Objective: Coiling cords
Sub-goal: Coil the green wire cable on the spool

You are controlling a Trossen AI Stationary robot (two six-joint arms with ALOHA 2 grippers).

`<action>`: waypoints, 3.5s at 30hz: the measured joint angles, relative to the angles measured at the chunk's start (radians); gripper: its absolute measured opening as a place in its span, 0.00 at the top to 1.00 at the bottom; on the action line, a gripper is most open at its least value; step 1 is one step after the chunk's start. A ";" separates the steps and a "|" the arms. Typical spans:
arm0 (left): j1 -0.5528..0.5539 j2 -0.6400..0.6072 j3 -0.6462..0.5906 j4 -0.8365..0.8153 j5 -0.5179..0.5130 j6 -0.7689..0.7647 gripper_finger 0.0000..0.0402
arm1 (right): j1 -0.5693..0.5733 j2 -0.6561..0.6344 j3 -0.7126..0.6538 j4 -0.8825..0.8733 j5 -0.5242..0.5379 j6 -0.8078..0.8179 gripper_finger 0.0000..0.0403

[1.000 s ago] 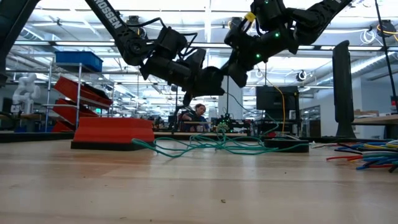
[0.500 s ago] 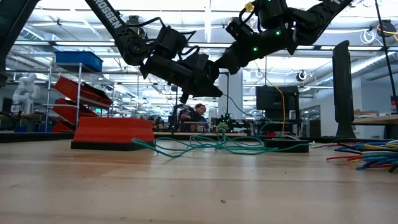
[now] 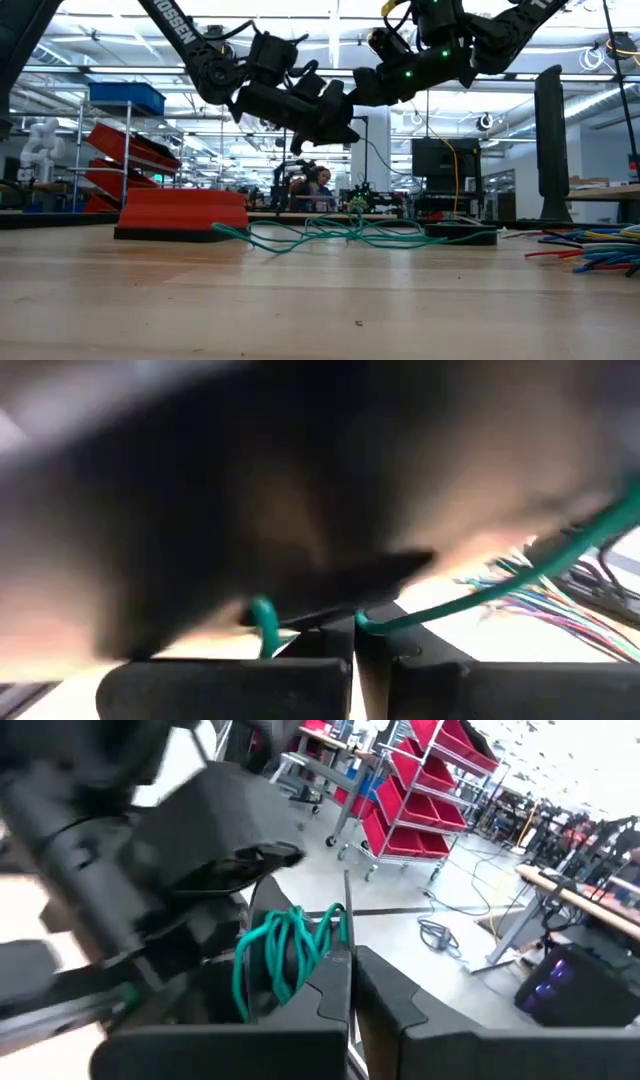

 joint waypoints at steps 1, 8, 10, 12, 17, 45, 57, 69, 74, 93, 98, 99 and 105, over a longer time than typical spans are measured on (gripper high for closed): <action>-0.007 0.000 0.000 0.013 -0.013 0.000 1.00 | -0.002 0.000 0.000 0.003 0.000 0.011 1.00; -0.024 0.000 -0.006 0.056 -0.052 -0.023 1.00 | -0.008 0.000 0.002 0.013 -0.010 0.038 1.00; -0.025 0.000 -0.006 0.055 -0.051 -0.034 1.00 | -0.008 0.000 0.002 0.012 -0.011 0.038 1.00; -0.025 0.000 -0.006 0.055 -0.051 -0.034 1.00 | -0.008 0.000 0.002 0.012 -0.015 0.049 1.00; -0.027 0.000 -0.006 0.061 -0.068 -0.030 1.00 | -0.027 0.000 0.002 0.013 -0.063 0.105 1.00; -0.095 0.013 0.010 0.081 -0.317 0.155 1.00 | -0.133 0.001 0.001 0.037 -0.301 0.273 1.00; -0.093 0.046 0.017 0.122 -0.354 0.151 1.00 | -0.123 0.000 0.000 0.062 -0.300 0.273 1.00; -0.070 0.046 -0.014 0.056 -0.399 0.201 1.00 | -0.125 0.001 0.000 0.019 -0.325 0.248 1.00; -0.053 0.046 -0.019 0.052 -0.390 0.251 1.00 | -0.129 0.000 0.000 -0.017 -0.337 0.222 1.00; 0.013 0.032 -0.019 -0.027 -0.141 0.288 0.75 | -0.150 0.000 0.001 -0.063 -0.325 0.213 1.00; 0.031 0.015 -0.019 -0.036 -0.124 0.281 0.71 | -0.158 -0.001 0.001 -0.062 -0.329 0.211 1.00; 0.032 0.015 -0.019 -0.044 -0.122 0.280 0.71 | -0.158 -0.003 0.001 -0.064 -0.331 0.209 1.00; 0.034 0.014 -0.026 -0.038 -0.058 0.278 0.69 | -0.159 -0.021 0.001 -0.070 -0.352 0.202 1.00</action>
